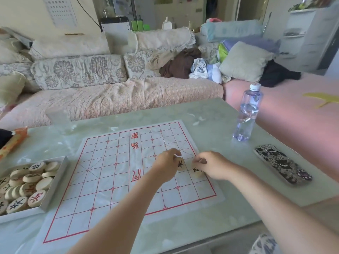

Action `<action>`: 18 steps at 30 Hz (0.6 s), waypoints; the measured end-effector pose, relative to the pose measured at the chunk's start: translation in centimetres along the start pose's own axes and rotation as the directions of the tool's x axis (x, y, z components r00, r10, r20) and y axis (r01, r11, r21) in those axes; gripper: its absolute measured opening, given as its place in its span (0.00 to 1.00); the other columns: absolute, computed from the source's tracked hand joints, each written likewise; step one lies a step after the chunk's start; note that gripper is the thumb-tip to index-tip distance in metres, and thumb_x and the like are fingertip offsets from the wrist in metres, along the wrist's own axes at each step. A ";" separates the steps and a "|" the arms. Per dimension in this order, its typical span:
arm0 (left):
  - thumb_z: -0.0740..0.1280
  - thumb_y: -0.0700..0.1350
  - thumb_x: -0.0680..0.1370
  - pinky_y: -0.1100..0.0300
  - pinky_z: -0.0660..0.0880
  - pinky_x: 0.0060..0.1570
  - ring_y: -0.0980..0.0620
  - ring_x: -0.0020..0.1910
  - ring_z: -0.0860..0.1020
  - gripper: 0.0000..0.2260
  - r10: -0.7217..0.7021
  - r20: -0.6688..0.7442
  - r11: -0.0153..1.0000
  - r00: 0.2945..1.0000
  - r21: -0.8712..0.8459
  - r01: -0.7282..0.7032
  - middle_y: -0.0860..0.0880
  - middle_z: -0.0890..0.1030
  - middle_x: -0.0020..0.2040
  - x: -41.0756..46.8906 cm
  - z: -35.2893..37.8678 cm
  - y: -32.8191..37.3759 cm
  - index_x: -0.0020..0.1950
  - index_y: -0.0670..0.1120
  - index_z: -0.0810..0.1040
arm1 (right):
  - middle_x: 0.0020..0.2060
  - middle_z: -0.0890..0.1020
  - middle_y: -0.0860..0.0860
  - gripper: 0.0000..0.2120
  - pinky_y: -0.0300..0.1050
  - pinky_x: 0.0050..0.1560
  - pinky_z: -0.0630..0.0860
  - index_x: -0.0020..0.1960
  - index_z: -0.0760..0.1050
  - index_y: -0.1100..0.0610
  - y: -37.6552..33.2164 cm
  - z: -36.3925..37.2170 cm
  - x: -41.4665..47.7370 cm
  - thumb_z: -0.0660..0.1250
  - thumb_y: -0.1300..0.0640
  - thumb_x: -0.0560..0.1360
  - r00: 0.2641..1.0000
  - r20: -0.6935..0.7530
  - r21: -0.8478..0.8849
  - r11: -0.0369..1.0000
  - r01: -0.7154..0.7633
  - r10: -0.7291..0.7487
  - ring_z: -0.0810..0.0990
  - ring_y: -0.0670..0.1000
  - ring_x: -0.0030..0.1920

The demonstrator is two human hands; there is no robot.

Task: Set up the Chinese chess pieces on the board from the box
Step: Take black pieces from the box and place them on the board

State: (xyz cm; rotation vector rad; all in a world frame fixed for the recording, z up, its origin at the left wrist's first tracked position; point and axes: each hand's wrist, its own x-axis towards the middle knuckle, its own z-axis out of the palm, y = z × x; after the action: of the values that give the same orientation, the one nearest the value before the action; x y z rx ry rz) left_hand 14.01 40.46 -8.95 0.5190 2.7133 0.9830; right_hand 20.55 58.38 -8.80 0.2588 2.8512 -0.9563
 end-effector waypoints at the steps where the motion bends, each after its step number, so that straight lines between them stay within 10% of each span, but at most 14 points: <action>1: 0.57 0.43 0.81 0.64 0.70 0.30 0.54 0.36 0.75 0.13 0.011 -0.005 1.000 1.000 0.015 -0.011 0.48 0.78 0.57 0.1 0.2 -0.2 0.63 0.52 0.74 | 0.51 0.79 0.48 0.13 0.45 0.52 0.76 0.59 0.79 0.49 0.1 -0.1 -0.2 0.71 0.52 0.75 1.000 0.004 -0.006 1.000 0.002 -0.002 0.79 0.50 0.50; 7: 0.59 0.42 0.80 0.61 0.73 0.47 0.48 0.56 0.77 0.16 0.060 -0.047 0.990 0.997 0.128 -0.053 0.49 0.77 0.61 0.0 0.6 -0.4 0.67 0.49 0.75 | 0.56 0.73 0.45 0.24 0.38 0.55 0.70 0.65 0.76 0.49 0.6 -0.5 -1.1 0.73 0.46 0.71 0.993 0.036 -0.130 0.984 0.121 -0.117 0.74 0.45 0.55; 18: 0.63 0.45 0.79 0.66 0.69 0.26 0.53 0.34 0.74 0.11 0.037 -0.046 0.980 0.998 -0.196 -0.045 0.55 0.79 0.47 -1.6 1.2 2.5 0.59 0.52 0.79 | 0.51 0.79 0.38 0.17 0.45 0.55 0.77 0.53 0.76 0.43 2.0 -1.6 -3.5 0.76 0.45 0.66 0.994 -0.025 -0.146 0.984 0.098 -0.102 0.78 0.44 0.52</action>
State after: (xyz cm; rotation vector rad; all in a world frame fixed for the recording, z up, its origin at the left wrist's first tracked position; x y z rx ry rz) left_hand 16.44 42.28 -8.10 0.5242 2.6115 1.2701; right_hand 24.28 60.49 -8.11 0.1181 2.9700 -0.7630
